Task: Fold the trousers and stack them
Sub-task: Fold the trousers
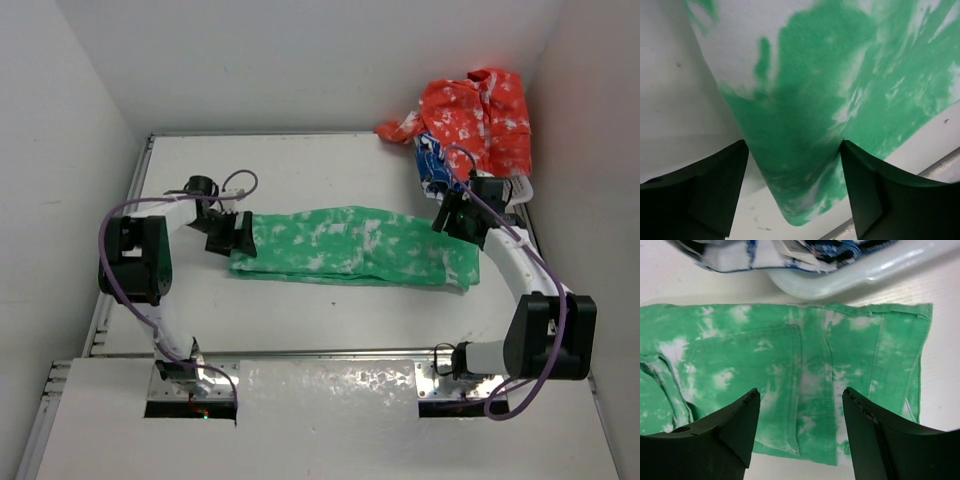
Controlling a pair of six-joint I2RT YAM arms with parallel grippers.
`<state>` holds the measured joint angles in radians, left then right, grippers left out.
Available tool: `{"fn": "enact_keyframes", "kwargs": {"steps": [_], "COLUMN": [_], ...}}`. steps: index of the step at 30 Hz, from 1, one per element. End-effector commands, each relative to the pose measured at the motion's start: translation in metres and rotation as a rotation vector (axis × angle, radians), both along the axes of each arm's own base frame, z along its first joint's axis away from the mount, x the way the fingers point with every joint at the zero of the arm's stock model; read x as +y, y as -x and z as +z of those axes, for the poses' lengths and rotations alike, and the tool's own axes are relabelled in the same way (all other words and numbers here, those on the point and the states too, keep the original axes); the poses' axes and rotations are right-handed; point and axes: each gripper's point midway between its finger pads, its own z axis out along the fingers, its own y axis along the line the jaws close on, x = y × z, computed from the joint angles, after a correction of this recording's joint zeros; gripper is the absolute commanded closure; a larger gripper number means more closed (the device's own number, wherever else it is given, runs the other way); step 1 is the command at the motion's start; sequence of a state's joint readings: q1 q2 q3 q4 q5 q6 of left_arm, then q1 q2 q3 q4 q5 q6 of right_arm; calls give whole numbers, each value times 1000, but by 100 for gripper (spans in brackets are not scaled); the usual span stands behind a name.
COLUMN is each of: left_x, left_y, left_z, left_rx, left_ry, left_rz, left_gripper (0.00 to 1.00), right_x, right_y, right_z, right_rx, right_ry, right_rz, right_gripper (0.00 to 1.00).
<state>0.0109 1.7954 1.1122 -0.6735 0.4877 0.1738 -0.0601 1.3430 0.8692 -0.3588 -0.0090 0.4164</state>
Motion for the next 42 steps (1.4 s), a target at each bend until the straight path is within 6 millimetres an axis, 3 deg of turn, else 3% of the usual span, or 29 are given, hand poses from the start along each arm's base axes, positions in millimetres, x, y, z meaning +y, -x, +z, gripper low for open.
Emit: {"fn": "enact_keyframes", "kwargs": {"steps": [1,3,6,7,10,12,13,14,15,16,18,19,20,21,23,24,26,27,29,30,32,33,35,36,39,42], "left_x": [9,10,9,11,35,66,100,121,149,177,211,214,218,215,188,162,129,95,62,34,7,-26,-52,-75,-113,-139], "left_y": [-20,-17,-11,-9,-13,-24,-27,-31,-48,-44,-60,-57,-66,-68,-73,-71,-70,-67,-57,-51,-41,-31,-29,-27,-24,-20], "left_z": [-5,-16,-26,-25,-12,4,9,18,37,45,78,91,113,125,154,164,175,177,180,181,178,178,185,186,196,201], "left_rx": [-64,-41,-6,2,-1,-26,-35,-59,-116,-112,-201,-205,-264,-286,-338,-347,-370,-371,-373,-373,-357,-352,-368,-377,-403,-418], "left_ry": [-8,-13,-4,3,20,-2,-12,-32,-85,-115,-214,-232,-259,-261,-248,-235,-212,-172,-140,-120,-86,-36,-1,25,61,89], "left_rz": [38,32,8,11,41,71,150,169,198,249,250,236,208,190,115,46,-34,-119,-188,-258,-326,-411,-456,-508,-602,-660], "left_gripper": [31,43,73,100,100,100,100,100,100,100,100,100,100,100,100,100,100,100,100,100,100,100,100,100,100,100], "right_x": [-12,-17,-22,-22,-23,-22,-20,-20,-14,-11,2,9,16,34,58,67,84,102,121,139,159,178,208,214,233,236], "right_y": [16,23,32,33,35,34,33,32,32,32,34,34,35,36,37,37,34,32,28,25,22,16,9,9,5,0], "right_z": [-15,-20,-34,-36,-40,-39,-37,-36,-36,-36,-41,-44,-50,-53,-63,-70,-70,-72,-72,-72,-72,-72,-66,-77,-83,-94], "right_rx": [63,78,113,123,146,137,128,122,119,117,117,119,130,131,155,175,167,168,169,171,175,164,138,170,201,213], "right_ry": [-15,-18,-20,-15,-9,-4,-3,-3,1,-2,-10,-22,-28,-32,-44,-60,-73,-75,-84,-90,-125,-156,-195,-196,-245,-255], "right_rz": [-56,-80,-100,-93,-81,-72,-65,-65,-45,-41,-15,-9,4,52,98,95,123,168,202,234,263,280,333,337,333,319], "right_gripper": [36,37,37,37,37,38,38,38,38,38,38,38,38,38,38,38,38,38,38,38,38,38,38,39,43,50]}}
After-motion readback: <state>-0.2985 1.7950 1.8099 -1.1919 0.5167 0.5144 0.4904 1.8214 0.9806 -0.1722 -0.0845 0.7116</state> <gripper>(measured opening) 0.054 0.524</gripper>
